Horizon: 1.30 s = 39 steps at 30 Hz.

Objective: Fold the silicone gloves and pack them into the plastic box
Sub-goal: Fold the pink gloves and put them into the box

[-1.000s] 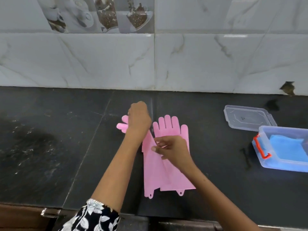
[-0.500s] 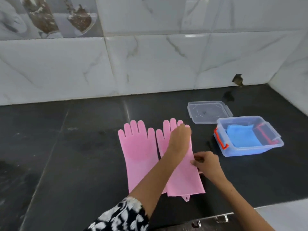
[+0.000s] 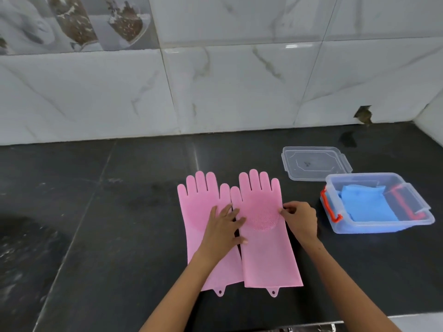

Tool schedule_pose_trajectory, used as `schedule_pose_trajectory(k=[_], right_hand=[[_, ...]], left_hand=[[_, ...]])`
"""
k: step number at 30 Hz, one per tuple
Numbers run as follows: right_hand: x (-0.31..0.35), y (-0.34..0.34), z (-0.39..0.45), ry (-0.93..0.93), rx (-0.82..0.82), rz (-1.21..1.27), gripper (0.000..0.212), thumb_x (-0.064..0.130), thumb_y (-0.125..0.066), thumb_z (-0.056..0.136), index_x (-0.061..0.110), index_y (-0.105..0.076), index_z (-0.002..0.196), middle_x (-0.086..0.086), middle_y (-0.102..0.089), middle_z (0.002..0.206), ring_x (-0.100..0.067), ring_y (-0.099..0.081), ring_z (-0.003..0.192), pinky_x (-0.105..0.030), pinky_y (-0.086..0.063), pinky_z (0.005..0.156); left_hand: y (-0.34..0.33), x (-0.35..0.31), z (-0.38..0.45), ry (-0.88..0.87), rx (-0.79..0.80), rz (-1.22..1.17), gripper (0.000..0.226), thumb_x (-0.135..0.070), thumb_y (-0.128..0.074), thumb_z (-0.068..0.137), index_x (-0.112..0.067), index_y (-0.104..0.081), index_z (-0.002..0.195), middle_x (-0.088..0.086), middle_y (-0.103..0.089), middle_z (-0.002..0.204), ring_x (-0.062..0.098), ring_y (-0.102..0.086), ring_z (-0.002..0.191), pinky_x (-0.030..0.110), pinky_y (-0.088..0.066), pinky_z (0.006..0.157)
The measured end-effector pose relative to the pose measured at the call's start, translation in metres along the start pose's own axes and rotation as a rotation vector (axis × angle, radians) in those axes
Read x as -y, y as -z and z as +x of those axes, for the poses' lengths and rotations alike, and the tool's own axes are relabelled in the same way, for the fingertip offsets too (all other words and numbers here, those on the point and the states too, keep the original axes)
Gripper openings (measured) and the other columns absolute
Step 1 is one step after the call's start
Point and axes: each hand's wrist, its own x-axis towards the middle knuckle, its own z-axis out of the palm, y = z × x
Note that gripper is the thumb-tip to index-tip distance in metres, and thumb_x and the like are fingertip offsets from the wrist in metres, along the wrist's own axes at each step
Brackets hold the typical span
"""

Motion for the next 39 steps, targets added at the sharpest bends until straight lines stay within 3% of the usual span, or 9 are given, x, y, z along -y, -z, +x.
schedule_pose_trajectory(k=[6,13,18,26,39], right_hand=[[-0.004,0.000,0.010,0.018,-0.037,-0.003,0.020,0.014,-0.066,0.086,0.006,-0.071,0.103,-0.012,-0.073,0.100,-0.018,-0.063,0.080,-0.033,-0.052,0.083],[-0.003,-0.002,0.014,0.006,-0.071,-0.061,0.020,0.014,-0.064,0.087,0.008,-0.070,0.105,-0.012,-0.072,0.102,-0.023,-0.067,0.086,-0.037,-0.054,0.081],[0.000,-0.001,0.013,0.010,-0.088,-0.133,0.020,0.019,-0.064,0.088,0.012,-0.070,0.106,-0.009,-0.072,0.104,-0.021,-0.067,0.085,-0.035,-0.055,0.078],[-0.013,0.003,-0.016,0.090,-0.076,-0.232,0.024,0.024,-0.063,0.089,0.018,-0.068,0.112,-0.005,-0.069,0.111,-0.020,-0.066,0.089,-0.034,-0.055,0.079],[-0.017,0.002,-0.029,0.057,-0.072,-0.175,0.023,0.022,-0.059,0.091,0.018,-0.069,0.111,-0.004,-0.068,0.112,-0.018,-0.065,0.090,-0.032,-0.054,0.085]], left_hand=[[0.000,-0.002,0.008,0.003,0.012,0.017,0.063,-0.055,-0.042,0.092,-0.027,-0.028,0.147,0.001,-0.018,0.159,0.025,-0.003,0.148,0.051,0.004,0.117],[-0.002,-0.005,0.014,0.017,0.008,0.001,0.064,-0.054,-0.041,0.093,-0.027,-0.024,0.148,0.000,-0.014,0.160,0.024,0.000,0.148,0.049,0.006,0.117],[-0.003,-0.004,0.015,0.014,0.020,0.002,0.066,-0.055,-0.038,0.093,-0.026,-0.020,0.149,0.001,-0.010,0.160,0.024,0.003,0.148,0.048,0.008,0.117],[-0.006,-0.010,0.008,0.009,0.081,-0.003,0.088,-0.067,-0.043,0.084,-0.022,-0.008,0.152,0.005,0.001,0.161,0.024,0.011,0.147,0.048,0.015,0.115],[-0.007,-0.009,0.013,0.025,0.102,-0.007,0.095,-0.069,-0.047,0.081,-0.020,-0.007,0.152,0.006,0.001,0.161,0.024,0.010,0.147,0.047,0.013,0.115]])
